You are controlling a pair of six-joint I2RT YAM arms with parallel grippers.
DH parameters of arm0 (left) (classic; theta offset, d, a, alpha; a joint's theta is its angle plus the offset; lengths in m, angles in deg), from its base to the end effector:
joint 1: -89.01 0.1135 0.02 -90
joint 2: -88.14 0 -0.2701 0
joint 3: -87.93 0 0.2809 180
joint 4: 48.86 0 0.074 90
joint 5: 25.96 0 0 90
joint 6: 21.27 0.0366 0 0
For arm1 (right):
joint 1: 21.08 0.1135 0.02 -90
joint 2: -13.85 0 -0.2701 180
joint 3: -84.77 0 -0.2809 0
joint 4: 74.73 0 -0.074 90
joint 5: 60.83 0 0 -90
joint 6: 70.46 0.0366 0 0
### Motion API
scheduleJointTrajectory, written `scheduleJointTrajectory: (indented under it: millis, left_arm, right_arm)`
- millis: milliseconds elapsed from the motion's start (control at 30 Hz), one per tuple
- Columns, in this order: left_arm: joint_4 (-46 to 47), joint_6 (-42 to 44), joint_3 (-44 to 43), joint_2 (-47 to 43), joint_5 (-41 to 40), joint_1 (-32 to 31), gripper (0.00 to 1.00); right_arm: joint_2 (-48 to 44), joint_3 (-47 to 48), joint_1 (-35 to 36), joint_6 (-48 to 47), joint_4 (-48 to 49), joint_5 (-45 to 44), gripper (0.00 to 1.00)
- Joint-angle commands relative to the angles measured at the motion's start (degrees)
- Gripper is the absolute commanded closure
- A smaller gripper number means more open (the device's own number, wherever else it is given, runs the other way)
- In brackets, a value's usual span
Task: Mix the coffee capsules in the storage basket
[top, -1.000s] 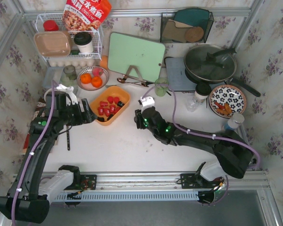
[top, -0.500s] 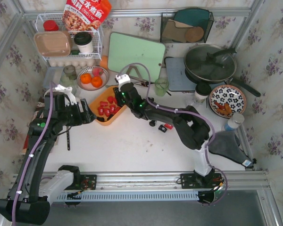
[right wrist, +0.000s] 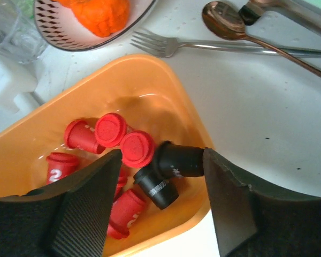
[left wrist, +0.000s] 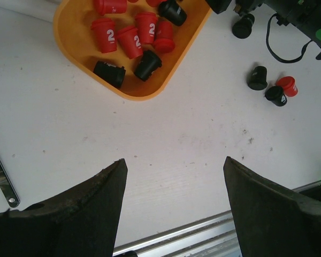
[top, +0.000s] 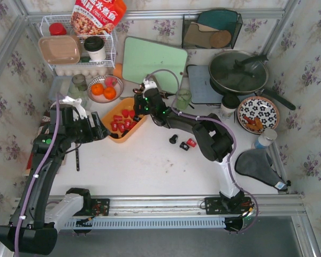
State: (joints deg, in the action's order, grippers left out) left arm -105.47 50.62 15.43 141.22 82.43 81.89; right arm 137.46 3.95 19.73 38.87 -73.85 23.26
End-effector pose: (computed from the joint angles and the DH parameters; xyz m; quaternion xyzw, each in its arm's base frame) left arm 0.2062 -0.0374 0.3571 -0.0139 0.8869 -0.2355 0.3971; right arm 0.4009 0.3412 0.1782 -0.1279 0.8260 0.2369 0.4952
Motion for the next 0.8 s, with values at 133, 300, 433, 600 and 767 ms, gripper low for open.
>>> scheduleJointTrajectory:
  millis: [133,300,433,600,767]
  left_arm:
    - [1.5,-0.8,0.1,0.5,1.8,1.2,0.25]
    - [1.5,-1.0,0.2,0.9,1.8,1.7,0.25]
    - [1.6,-1.3,0.2,1.2,3.5,2.1,0.24]
    - [1.8,-1.6,0.3,1.6,4.7,2.8,0.24]
    - [2.0,-2.1,0.3,2.3,6.0,3.8,0.24]
  right_arm:
    - [-4.1,-1.6,0.1,-1.1,-1.4,0.0,0.22]
    - [-9.8,-5.9,0.2,-3.1,-2.0,-2.2,0.2]
    - [-16.3,-13.7,0.1,-4.4,-1.2,-5.2,0.2]
    - [-24.1,-23.5,0.1,-5.3,-2.8,-9.7,0.19]
    - [-31.0,-30.8,0.1,-3.1,-6.1,-12.0,0.2]
